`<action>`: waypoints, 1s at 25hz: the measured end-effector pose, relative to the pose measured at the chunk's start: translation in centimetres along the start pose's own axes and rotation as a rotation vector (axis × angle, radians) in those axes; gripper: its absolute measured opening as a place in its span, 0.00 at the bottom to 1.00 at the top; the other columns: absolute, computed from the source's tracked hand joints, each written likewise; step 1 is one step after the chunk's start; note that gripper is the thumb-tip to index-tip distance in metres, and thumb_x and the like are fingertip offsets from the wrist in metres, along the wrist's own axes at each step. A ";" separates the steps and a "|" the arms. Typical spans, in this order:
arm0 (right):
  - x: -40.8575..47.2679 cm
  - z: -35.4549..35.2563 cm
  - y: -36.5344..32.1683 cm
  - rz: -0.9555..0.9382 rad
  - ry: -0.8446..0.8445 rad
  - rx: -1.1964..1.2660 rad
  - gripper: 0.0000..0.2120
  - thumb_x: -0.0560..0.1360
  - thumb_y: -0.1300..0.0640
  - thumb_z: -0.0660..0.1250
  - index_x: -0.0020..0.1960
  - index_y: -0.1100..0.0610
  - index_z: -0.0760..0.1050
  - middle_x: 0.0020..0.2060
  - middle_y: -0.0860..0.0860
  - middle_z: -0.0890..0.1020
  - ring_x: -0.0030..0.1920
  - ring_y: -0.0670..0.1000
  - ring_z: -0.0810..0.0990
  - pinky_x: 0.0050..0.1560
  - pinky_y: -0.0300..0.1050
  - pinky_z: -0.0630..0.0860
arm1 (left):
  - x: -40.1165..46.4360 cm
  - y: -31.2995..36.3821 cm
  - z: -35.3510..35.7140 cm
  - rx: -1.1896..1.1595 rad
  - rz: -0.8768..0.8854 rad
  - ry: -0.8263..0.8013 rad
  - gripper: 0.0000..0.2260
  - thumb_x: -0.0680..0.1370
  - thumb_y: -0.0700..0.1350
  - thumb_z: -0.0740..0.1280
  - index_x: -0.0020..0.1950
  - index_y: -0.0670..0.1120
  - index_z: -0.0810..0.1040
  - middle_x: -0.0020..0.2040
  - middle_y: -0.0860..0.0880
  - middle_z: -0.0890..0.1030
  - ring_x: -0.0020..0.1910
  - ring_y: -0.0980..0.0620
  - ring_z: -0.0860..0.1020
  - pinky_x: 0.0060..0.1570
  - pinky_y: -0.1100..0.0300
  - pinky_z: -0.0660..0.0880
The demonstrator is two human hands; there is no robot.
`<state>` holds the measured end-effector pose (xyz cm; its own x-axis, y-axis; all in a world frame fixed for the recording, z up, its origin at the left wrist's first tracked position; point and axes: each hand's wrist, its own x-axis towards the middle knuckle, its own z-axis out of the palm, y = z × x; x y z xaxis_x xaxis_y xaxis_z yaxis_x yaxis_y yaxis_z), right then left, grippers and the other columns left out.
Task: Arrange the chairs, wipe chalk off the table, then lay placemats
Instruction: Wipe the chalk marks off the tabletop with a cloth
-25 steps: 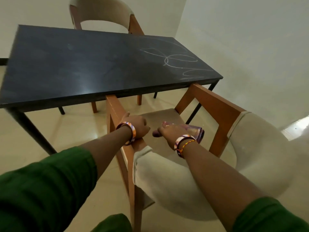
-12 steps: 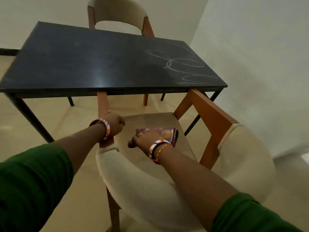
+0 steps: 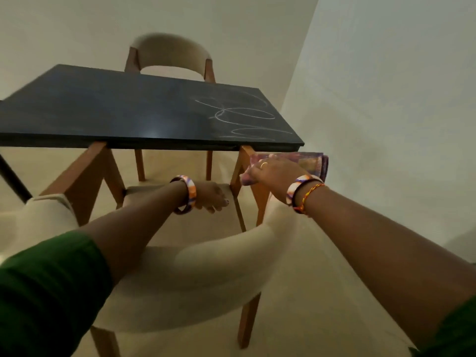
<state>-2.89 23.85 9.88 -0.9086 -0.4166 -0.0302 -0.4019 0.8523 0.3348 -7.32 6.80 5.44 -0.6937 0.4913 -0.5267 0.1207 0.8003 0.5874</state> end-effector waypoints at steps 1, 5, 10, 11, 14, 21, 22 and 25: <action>-1.8 -0.3 1.7 0.026 -0.028 0.025 0.17 0.80 0.54 0.60 0.68 0.47 0.68 0.67 0.55 0.70 0.67 0.57 0.70 0.64 0.47 0.68 | -0.1 1.8 1.0 -0.004 0.012 0.012 0.17 0.80 0.46 0.60 0.68 0.44 0.69 0.64 0.46 0.75 0.62 0.48 0.74 0.60 0.54 0.70; -5.3 0.2 5.9 0.014 -0.050 0.037 0.19 0.79 0.54 0.60 0.70 0.47 0.66 0.66 0.54 0.72 0.66 0.57 0.71 0.64 0.47 0.69 | 0.8 6.5 2.9 -0.039 0.023 0.013 0.16 0.80 0.45 0.60 0.67 0.43 0.70 0.63 0.45 0.75 0.63 0.48 0.73 0.61 0.53 0.69; -6.7 3.4 9.6 -0.090 -0.042 -0.062 0.24 0.78 0.61 0.62 0.72 0.49 0.62 0.68 0.54 0.70 0.69 0.56 0.68 0.68 0.48 0.65 | 5.6 9.9 2.6 -0.001 0.038 0.171 0.16 0.80 0.46 0.59 0.65 0.41 0.72 0.61 0.43 0.76 0.61 0.47 0.75 0.59 0.54 0.70; -6.7 4.2 11.2 -0.097 -0.022 -0.071 0.25 0.78 0.62 0.62 0.72 0.49 0.61 0.68 0.54 0.70 0.69 0.56 0.67 0.69 0.47 0.64 | 7.1 10.6 2.5 0.021 0.041 0.187 0.16 0.80 0.47 0.59 0.64 0.40 0.73 0.60 0.43 0.77 0.60 0.46 0.75 0.58 0.54 0.71; -5.9 6.1 16.4 -0.116 0.002 -0.078 0.24 0.78 0.62 0.61 0.72 0.51 0.60 0.68 0.55 0.69 0.69 0.55 0.67 0.70 0.47 0.62 | 11.5 12.8 1.5 0.062 0.036 0.184 0.15 0.80 0.47 0.58 0.64 0.41 0.73 0.59 0.43 0.77 0.58 0.48 0.76 0.57 0.56 0.71; -1.2 10.5 31.2 -0.208 0.031 -0.088 0.24 0.79 0.62 0.60 0.74 0.55 0.58 0.70 0.56 0.67 0.71 0.55 0.64 0.72 0.47 0.57 | 22.9 18.1 -1.6 0.011 -0.034 0.282 0.13 0.80 0.47 0.59 0.62 0.43 0.73 0.54 0.46 0.77 0.50 0.52 0.75 0.51 0.60 0.71; -0.7 11.0 33.0 -0.207 0.033 -0.082 0.25 0.79 0.62 0.59 0.74 0.55 0.57 0.71 0.56 0.66 0.72 0.55 0.63 0.72 0.47 0.57 | 24.4 19.2 -1.8 -0.025 -0.043 0.279 0.13 0.80 0.46 0.59 0.62 0.43 0.73 0.54 0.47 0.76 0.50 0.54 0.74 0.52 0.60 0.70; 0.9 12.8 37.8 -0.223 0.044 -0.043 0.25 0.80 0.61 0.58 0.75 0.55 0.56 0.72 0.56 0.65 0.73 0.55 0.62 0.73 0.46 0.55 | 28.6 22.2 -1.9 -0.151 -0.078 0.276 0.13 0.80 0.45 0.59 0.63 0.43 0.73 0.55 0.45 0.76 0.54 0.51 0.74 0.53 0.59 0.70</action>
<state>-20.37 59.73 10.41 -0.7918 -0.6070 -0.0673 -0.5860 0.7240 0.3639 -25.83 37.93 4.64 -0.8656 0.3020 -0.3994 -0.0327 0.7619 0.6469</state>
